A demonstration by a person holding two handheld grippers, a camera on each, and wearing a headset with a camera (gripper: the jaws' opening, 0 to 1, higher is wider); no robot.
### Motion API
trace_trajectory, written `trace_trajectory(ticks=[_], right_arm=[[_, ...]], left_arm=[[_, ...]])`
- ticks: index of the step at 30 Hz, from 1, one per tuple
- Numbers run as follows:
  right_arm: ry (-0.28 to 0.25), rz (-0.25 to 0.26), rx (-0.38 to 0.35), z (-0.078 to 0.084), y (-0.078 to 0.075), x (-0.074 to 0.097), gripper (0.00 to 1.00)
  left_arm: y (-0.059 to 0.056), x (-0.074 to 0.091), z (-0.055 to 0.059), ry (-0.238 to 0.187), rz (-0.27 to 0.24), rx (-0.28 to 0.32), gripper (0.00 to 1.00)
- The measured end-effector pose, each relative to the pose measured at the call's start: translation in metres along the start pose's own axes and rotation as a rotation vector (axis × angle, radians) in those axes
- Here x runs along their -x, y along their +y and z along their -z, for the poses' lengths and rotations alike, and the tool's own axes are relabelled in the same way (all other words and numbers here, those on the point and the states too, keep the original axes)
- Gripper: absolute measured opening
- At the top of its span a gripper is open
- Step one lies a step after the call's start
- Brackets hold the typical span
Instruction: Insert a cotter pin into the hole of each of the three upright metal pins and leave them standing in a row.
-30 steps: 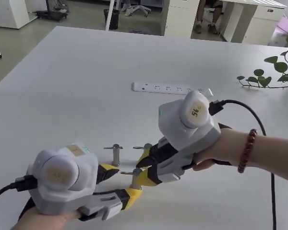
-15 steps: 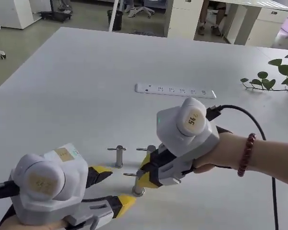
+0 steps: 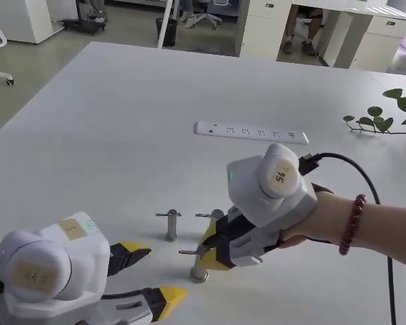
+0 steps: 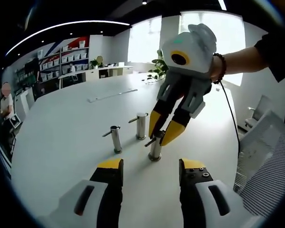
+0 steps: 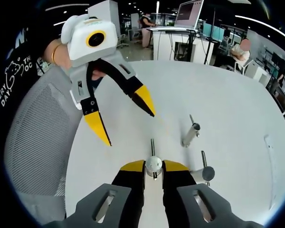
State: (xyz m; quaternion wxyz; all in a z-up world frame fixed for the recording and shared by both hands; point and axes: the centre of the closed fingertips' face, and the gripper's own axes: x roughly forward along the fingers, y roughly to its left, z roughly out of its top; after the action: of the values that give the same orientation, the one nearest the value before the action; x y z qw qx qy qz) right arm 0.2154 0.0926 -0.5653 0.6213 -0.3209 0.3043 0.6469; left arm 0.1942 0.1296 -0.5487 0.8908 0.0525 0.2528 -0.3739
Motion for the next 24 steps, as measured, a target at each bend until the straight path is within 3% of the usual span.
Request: trace_trajectory(ticks=[24], right_arm=[[0.023, 0.027, 0.0, 0.035, -0.018, 0.036, 0.08]], left_arm=[[0.009, 0.003, -0.002, -0.016, -0.035, 0.013, 0.46]])
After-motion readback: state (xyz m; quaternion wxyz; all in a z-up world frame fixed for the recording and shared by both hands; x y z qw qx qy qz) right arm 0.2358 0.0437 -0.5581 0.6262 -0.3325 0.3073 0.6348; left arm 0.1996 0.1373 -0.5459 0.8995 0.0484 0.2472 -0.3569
